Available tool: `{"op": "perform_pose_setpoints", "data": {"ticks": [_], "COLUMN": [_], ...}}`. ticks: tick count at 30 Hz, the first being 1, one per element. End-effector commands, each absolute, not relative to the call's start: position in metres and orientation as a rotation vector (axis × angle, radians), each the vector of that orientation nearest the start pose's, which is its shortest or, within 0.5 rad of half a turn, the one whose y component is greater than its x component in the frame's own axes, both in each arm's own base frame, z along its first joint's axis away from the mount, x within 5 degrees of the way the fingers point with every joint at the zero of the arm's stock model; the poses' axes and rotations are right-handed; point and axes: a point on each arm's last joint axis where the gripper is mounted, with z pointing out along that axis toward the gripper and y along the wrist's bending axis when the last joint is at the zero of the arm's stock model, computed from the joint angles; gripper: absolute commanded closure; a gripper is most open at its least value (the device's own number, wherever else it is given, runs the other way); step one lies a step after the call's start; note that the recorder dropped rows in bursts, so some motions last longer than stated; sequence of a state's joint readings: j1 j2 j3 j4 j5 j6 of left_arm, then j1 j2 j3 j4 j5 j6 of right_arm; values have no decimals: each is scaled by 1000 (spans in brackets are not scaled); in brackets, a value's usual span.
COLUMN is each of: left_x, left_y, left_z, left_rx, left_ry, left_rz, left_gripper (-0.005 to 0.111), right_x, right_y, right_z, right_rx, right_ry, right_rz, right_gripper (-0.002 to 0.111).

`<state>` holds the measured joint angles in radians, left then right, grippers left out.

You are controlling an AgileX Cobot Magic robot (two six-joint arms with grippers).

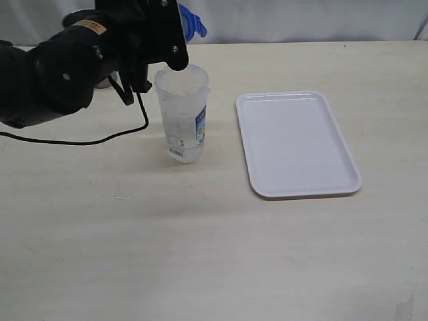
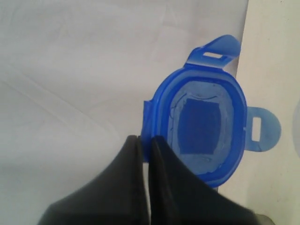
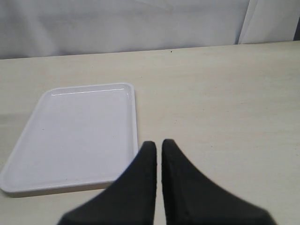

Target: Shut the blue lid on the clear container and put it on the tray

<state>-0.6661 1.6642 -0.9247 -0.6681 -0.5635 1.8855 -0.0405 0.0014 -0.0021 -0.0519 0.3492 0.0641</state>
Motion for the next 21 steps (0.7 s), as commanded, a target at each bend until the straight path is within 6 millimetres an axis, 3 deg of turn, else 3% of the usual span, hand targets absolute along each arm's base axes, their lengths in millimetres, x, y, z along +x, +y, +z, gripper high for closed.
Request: {"op": "perform_pose_setpoints", "data": {"ticks": [1,21], "left_x": [298,290], "left_y": [-206,-212], "left_z": [254,253], "left_rx": [1332,1298], "left_ry": [1215,1271], "left_rz": [758,767], "left_gripper": [107,107], "right_x": [53,53], "right_y": [-4,-4], "right_z": [182,182], "right_rx": [54,54], "right_ry": [1829,1829], "right_rz": [-51,-51], "right_gripper": [104,104]}}
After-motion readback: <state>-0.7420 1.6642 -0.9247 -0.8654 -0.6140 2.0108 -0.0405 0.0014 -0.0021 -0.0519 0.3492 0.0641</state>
